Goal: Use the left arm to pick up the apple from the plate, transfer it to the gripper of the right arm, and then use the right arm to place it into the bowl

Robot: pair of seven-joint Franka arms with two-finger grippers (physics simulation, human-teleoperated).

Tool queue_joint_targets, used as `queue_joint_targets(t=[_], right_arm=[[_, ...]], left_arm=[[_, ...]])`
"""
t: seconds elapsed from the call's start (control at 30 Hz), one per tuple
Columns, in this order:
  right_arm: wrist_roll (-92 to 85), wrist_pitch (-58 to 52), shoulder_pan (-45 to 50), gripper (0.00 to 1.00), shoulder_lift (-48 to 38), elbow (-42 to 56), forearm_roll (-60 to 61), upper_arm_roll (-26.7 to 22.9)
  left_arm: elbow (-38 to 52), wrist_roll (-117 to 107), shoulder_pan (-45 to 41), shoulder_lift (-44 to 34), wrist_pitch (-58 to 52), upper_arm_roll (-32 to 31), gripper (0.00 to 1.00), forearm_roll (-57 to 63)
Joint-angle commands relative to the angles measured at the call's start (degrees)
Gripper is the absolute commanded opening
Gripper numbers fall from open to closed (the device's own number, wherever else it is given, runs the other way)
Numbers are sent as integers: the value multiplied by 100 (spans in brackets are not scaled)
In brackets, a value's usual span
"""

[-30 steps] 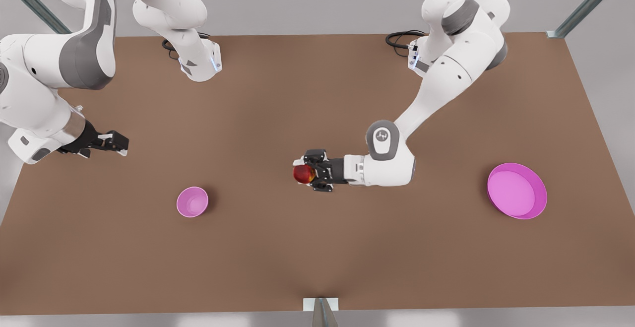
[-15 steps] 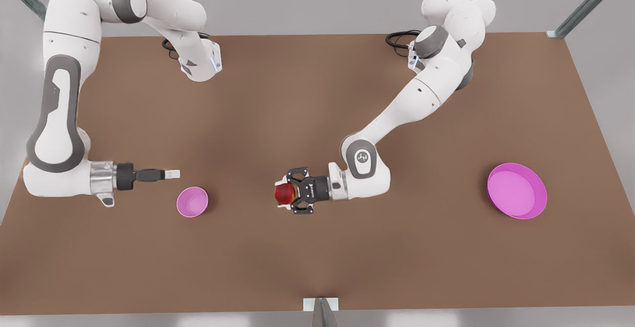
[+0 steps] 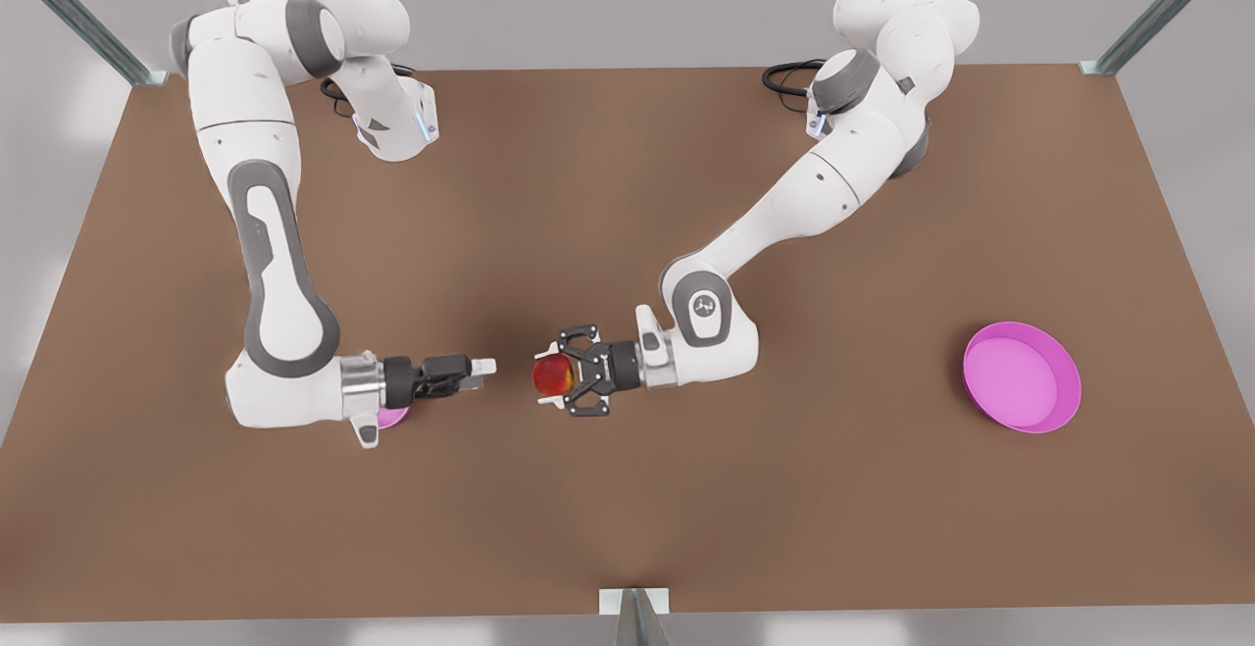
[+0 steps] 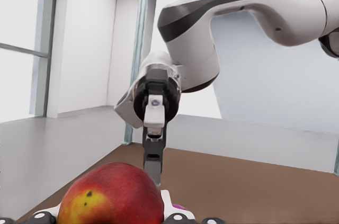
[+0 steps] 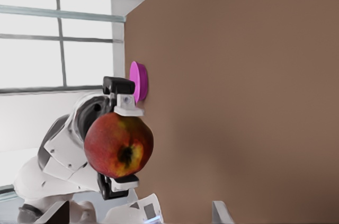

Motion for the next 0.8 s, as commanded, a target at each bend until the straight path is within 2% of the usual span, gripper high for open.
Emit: queue_joint_targets(t=[0.0,0.1,0.3,0.5,0.53,0.6,0.63,0.67,0.7,0.73,0.77], right_arm=[[-785,821,225,100,44,4,183,2],[-460,1454,638,100,88,4,710,2],[-222,1638,761,100,88,-5,930,11],[-275,1595,814,100,-44,-409,913,20],[-222,1586,814,95,-70,-409,913,20],[-214,1595,806,68,-70,-400,913,38],[-222,1595,797,63,-70,-409,913,38],[-222,1595,797,53,-70,-400,913,38],[-214,1595,797,49,-70,-400,913,38],[-214,1595,797,49,-70,-391,913,38],[-214,1595,788,49,-70,-391,913,38]], left_arm=[[1,1857,-10,-2,29,-6,70,-32],[-7,1857,-54,6,73,3,70,-120],[-25,1866,-81,-2,81,21,70,-112],[-25,1857,-81,-2,81,21,70,-112],[-25,1857,-81,-2,81,30,70,-112],[-25,1866,-81,-2,81,30,70,-103],[-25,1866,-81,-2,81,38,70,-103],[-25,1866,-81,-2,81,38,70,-103],[-34,1866,-81,-2,81,38,70,-103],[-34,1857,-81,-2,81,38,81,-103],[-60,1857,-72,6,81,38,99,-112]])
